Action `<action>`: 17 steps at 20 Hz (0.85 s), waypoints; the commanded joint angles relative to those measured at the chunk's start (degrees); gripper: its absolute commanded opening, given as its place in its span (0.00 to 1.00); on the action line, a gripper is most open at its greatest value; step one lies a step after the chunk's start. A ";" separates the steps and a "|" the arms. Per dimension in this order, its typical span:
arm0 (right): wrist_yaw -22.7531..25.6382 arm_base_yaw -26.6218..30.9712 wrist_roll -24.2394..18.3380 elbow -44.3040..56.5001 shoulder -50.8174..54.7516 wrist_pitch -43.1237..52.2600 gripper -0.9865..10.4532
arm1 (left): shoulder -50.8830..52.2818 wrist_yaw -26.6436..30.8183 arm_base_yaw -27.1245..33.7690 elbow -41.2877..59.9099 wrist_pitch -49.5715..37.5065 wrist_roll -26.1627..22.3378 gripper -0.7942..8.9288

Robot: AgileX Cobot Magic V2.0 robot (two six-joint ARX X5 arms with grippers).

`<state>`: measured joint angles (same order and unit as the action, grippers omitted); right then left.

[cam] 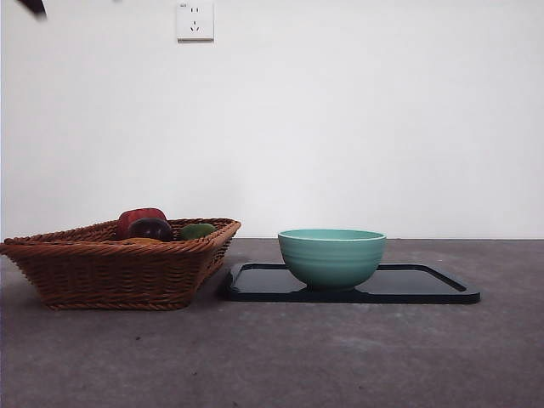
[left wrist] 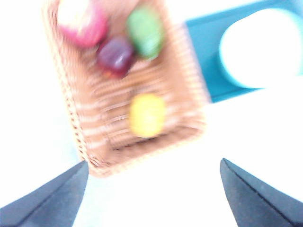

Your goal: Pick up the wifruite, put it on the bowl, pick up the plate, put it on desk

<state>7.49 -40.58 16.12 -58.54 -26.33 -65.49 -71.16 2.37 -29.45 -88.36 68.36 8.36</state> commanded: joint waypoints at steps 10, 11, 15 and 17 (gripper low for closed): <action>-0.17 -0.55 -0.02 -0.50 -0.15 4.61 0.57 | 22.25 -18.08 -2.19 2.01 6.21 -10.43 0.54; -0.17 -0.55 -0.02 -0.50 -0.15 4.59 0.57 | 24.26 -18.08 -2.19 3.72 5.64 -10.51 0.54; -0.15 -0.55 -0.02 -0.50 -0.15 4.42 0.57 | 32.63 -18.08 -2.19 12.66 1.33 -10.54 0.53; -0.17 -0.55 -0.02 -0.50 -0.15 4.33 0.57 | 35.34 -18.08 -2.19 16.50 -0.15 -10.38 0.53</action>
<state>7.44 -40.58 16.12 -58.54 -26.33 -61.47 -35.24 -15.38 -31.27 -71.18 68.93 -1.19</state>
